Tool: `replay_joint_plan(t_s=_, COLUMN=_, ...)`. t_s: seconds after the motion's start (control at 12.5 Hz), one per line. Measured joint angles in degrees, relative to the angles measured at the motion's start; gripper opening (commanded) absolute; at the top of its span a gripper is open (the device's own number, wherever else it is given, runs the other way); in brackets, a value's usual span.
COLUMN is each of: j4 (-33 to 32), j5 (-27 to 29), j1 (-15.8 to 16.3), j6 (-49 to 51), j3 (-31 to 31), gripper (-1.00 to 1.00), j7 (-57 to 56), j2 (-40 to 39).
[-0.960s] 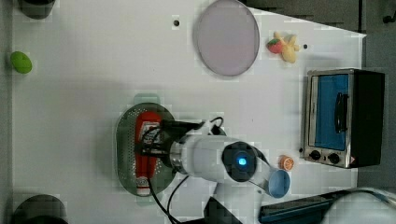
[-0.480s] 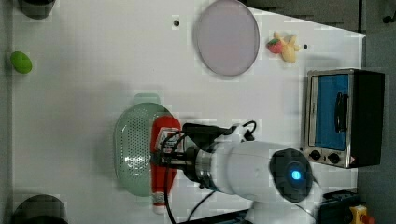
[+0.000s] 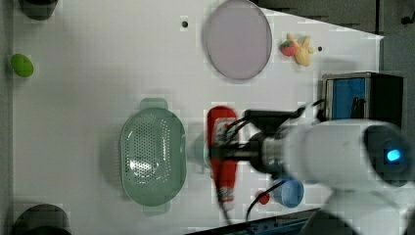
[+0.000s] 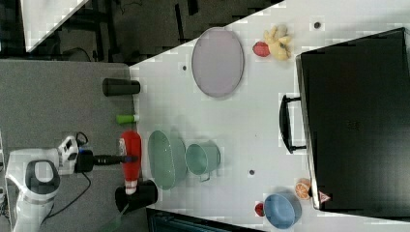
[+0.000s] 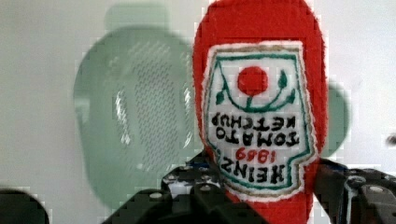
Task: Pick ketchup from strainer and place it on the table
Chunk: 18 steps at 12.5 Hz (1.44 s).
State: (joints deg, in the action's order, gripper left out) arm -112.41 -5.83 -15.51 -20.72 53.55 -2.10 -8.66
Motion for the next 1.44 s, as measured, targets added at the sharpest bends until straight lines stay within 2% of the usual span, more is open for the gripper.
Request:
replay_joint_plan(t_s=0.24, j4=3.0, j5=0.7, j1=-4.8, j6=0.5, j3=-3.4, gripper=0.13, j7=-6.8, j2=1.5)
replay_joint_plan(t_s=0.72, j4=4.1, j5=0.7, j1=-12.7, j6=0.6, j3=-17.4, gripper=0.13, j7=-24.2, j2=3.2)
replay_joint_plan(t_s=0.88, j4=3.5, j5=0.4, j1=-13.8, j6=0.1, j3=-22.7, gripper=0.13, j7=-26.9, j2=3.2)
replay_joint_plan(t_s=1.12, j4=-0.8, j5=1.0, j1=-14.5, j6=-3.9, j3=-29.0, gripper=0.13, j7=-27.8, j2=3.0)
replay_joint_plan(t_s=1.44, j4=-12.6, j5=1.0, j1=-15.8, j6=-17.1, j3=-31.0, gripper=0.13, j7=-28.6, j2=2.6)
